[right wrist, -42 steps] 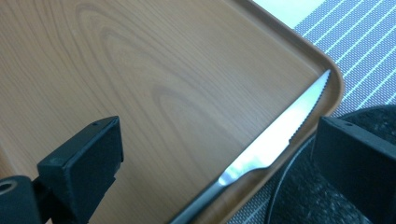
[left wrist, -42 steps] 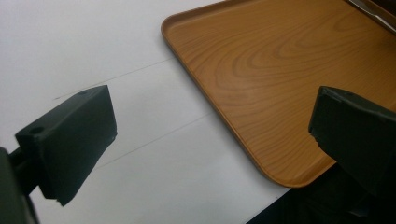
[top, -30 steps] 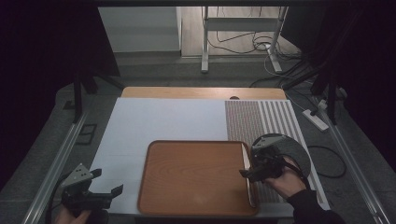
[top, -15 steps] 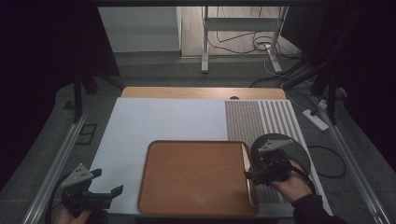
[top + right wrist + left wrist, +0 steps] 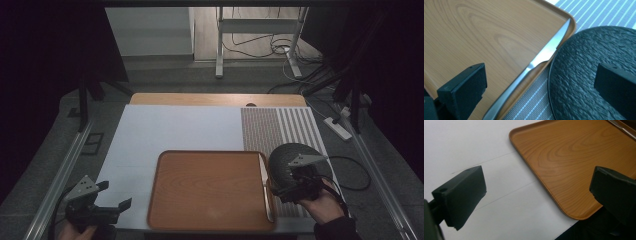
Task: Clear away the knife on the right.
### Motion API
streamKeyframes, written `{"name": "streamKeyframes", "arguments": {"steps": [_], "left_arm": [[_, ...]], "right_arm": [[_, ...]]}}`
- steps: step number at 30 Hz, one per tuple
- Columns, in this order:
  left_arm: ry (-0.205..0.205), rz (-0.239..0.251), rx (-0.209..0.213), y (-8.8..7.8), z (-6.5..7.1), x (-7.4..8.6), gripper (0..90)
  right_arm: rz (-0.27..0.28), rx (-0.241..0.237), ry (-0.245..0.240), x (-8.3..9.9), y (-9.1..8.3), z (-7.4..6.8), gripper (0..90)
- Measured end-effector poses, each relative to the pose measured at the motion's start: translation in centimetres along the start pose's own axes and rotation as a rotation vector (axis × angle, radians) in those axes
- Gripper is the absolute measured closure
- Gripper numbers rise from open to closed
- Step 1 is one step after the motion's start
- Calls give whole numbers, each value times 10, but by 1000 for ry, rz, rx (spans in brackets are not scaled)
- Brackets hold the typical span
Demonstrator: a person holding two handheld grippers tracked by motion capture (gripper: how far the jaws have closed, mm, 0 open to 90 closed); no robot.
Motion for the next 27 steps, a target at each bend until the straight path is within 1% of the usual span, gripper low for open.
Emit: {"name": "streamKeyframes", "arguments": {"steps": [9,12,20,27], "left_arm": [[-1,-1,1,0,0,0,10],[0,-1,0,0,0,0,10],[0,-3,-1,0,0,0,11],[0,-3,-1,0,0,0,11]], "right_arm": [[33,12,48,13,-11,8,0],[37,25,59,18,-14,10,0],[41,26,89,29,-18,14,0],[66,37,112,35,-26,17,0]]}}
Point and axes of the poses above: each handheld gripper's, and its own axes: y roughly forward along the jaws, x roughly out of its underside, z roughly to its right, the point moved 9 cm from there along y, roughly forward along the jaws, and after that the axes turned 14 degrees about -z, right-handed, at the moved point
